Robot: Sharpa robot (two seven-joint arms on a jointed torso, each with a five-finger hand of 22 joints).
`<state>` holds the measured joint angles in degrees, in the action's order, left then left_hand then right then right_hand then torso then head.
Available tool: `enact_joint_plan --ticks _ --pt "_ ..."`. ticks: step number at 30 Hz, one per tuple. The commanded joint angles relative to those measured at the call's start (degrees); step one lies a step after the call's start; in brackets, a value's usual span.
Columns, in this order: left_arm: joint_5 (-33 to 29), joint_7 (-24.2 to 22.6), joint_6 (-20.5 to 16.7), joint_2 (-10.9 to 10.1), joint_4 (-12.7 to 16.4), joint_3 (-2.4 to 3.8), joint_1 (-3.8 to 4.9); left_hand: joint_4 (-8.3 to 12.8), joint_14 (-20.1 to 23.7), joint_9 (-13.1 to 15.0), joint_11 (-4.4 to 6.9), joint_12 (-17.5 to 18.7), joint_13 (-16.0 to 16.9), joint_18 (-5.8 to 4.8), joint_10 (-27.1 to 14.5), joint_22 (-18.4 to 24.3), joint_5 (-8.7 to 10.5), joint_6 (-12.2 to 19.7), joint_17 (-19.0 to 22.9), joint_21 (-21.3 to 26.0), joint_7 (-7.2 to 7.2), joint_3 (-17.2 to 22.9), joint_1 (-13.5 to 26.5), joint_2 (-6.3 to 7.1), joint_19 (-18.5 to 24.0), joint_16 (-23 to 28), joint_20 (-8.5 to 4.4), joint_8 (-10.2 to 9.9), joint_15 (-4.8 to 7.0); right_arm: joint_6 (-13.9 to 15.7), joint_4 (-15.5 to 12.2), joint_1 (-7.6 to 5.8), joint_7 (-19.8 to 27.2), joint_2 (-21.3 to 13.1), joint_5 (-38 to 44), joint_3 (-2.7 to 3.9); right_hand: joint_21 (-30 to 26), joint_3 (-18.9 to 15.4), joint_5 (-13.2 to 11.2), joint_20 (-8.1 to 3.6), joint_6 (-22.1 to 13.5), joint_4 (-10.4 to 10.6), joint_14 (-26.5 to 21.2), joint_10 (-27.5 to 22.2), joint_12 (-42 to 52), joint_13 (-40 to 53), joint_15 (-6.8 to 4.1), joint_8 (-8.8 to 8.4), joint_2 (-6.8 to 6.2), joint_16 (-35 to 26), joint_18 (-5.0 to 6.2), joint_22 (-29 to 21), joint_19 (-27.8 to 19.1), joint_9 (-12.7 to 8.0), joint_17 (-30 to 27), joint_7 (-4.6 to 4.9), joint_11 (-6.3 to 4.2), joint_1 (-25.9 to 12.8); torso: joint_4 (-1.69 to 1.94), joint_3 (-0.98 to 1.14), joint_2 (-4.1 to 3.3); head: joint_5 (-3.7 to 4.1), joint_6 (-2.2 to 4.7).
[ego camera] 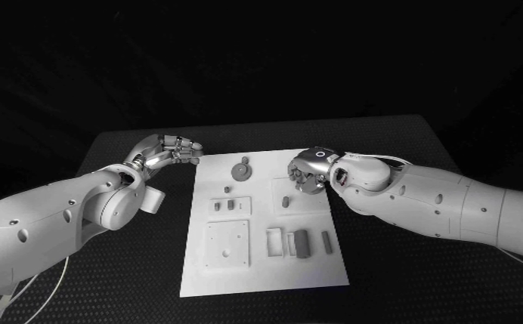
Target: Assemble the parts on the task board
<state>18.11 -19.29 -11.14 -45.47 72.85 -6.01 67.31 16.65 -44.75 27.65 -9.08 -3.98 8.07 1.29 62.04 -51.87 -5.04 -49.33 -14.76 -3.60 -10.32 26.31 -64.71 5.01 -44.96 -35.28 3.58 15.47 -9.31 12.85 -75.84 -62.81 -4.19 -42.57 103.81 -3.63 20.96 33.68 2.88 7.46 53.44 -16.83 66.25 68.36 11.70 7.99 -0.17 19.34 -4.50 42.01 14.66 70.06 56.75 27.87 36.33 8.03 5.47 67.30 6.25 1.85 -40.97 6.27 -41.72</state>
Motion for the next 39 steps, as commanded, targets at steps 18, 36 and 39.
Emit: enact_joint_plan --ticks 18,36,39 --pt "-0.4 0.3 1.0 -0.3 0.0 0.03 0.03 0.1 -0.4 -0.1 -0.04 -0.1 -0.2 0.79 0.4 0.6 0.27 0.1 -0.4 -0.2 -0.16 0.0 -0.7 -0.45 -0.6 0.8 0.03 0.3 0.03 -3.7 0.4 1.16 -1.7 -0.1 4.1 -0.78 0.4 -0.2 -0.1 -0.32 1.0 0.0 -0.1 0.8 -0.3 0.4 -0.48 -0.07 -0.51 0.6 0.34 0.7 0.7 -0.5 0.9 -0.1 -0.14 0.8 -0.01 -0.01 0.02 0.17 -0.42" --pt "-0.4 0.4 1.2 -0.3 -0.2 0.02 0.01 0.1 -0.4 -0.2 -0.08 0.0 -0.2 0.75 0.4 0.9 0.29 0.1 -0.6 -0.2 -0.19 0.0 -0.9 -0.42 -0.5 1.1 0.07 0.3 -0.01 -3.0 -0.1 1.4 -1.1 -0.7 4.3 -1.03 0.3 0.0 -0.1 -0.28 1.2 0.0 -0.2 1.1 -0.8 0.6 -0.42 -0.27 -1.1 0.6 0.34 1.2 0.9 -0.8 1.3 -0.05 -0.11 2.5 0.0 0.01 0.01 0.46 -0.51" --pt "-0.4 0.4 1.3 -0.3 -0.3 0.01 0.01 0.0 -0.4 -0.2 -0.09 0.0 -0.2 0.75 0.4 0.9 0.3 0.1 -0.6 -0.2 -0.2 0.0 -0.9 -0.43 -0.5 1.1 0.08 0.3 -0.02 -3.1 -0.2 1.43 -0.9 -0.6 4.1 -1.03 0.5 -0.1 -0.1 -0.35 1.4 0.0 0.1 1.4 -0.8 0.7 -0.53 -0.19 -0.8 0.8 0.34 1.4 1.2 -0.8 1.5 -0.14 -0.22 2.3 0.0 0.01 0.01 0.46 -0.51"
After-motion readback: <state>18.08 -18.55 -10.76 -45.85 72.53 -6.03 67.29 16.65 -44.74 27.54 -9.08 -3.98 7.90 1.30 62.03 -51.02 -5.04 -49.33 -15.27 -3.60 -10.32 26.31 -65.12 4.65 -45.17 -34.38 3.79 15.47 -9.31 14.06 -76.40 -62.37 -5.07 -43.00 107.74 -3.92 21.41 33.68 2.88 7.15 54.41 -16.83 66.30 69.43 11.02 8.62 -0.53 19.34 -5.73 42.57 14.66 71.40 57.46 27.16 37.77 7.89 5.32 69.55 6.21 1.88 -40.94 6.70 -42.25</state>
